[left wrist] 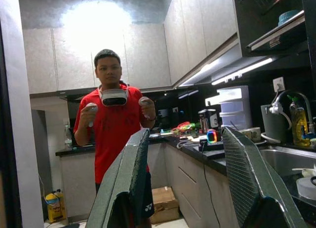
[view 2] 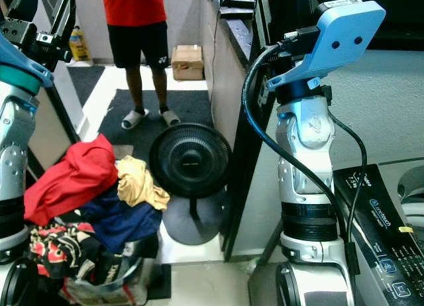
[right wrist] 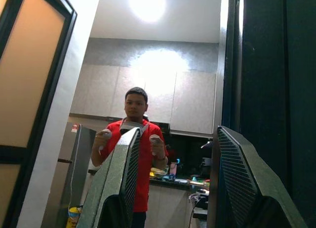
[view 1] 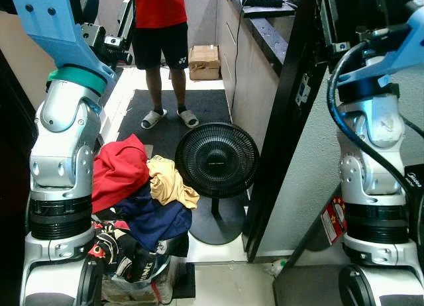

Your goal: Clothes washing

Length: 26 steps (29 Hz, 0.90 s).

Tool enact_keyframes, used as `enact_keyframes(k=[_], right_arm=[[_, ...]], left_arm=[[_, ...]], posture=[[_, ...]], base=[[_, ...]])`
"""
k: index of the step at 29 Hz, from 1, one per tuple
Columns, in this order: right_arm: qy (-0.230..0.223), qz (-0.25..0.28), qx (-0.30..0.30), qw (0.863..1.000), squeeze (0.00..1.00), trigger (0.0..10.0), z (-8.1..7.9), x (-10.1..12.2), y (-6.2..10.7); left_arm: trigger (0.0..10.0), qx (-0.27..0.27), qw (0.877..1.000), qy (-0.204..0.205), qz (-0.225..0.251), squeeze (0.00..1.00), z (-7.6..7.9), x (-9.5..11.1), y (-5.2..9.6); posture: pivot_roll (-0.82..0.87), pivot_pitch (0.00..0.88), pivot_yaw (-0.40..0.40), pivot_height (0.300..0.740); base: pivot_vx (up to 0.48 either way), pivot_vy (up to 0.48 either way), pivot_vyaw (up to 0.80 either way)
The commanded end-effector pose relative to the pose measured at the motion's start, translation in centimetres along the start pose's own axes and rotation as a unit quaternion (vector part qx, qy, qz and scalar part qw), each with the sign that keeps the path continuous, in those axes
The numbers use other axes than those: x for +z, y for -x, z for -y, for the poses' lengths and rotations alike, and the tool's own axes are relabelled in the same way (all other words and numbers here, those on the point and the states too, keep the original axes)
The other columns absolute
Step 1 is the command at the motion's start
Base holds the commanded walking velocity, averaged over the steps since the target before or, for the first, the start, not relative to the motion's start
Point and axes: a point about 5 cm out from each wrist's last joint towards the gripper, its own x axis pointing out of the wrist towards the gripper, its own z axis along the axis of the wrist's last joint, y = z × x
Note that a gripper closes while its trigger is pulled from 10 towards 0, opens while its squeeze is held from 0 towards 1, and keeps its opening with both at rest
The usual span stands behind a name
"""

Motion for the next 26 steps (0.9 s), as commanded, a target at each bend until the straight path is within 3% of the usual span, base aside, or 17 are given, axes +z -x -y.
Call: enact_keyframes(k=[1, 26], right_arm=[[0.004, 0.007, 0.003, 1.0, 0.0, 10.0, -0.12, 0.38, -0.12], [0.005, -0.001, 0.008, 1.0, 0.0, 10.0, -0.31, 0.14, 0.11]], left_arm=[[10.0, -0.001, 1.0, -0.002, -0.008, 0.0, -0.11, -0.19, 0.04], [10.0, -0.005, 1.0, -0.003, -0.011, 0.0, 0.21, -0.4, 0.1]], posture=[[0.02, 0.0, 0.042, 0.74], [0.02, 0.0, 0.041, 0.74]], base=[[0.0, 0.0, 0.0], [0.0, 0.0, 0.0]])
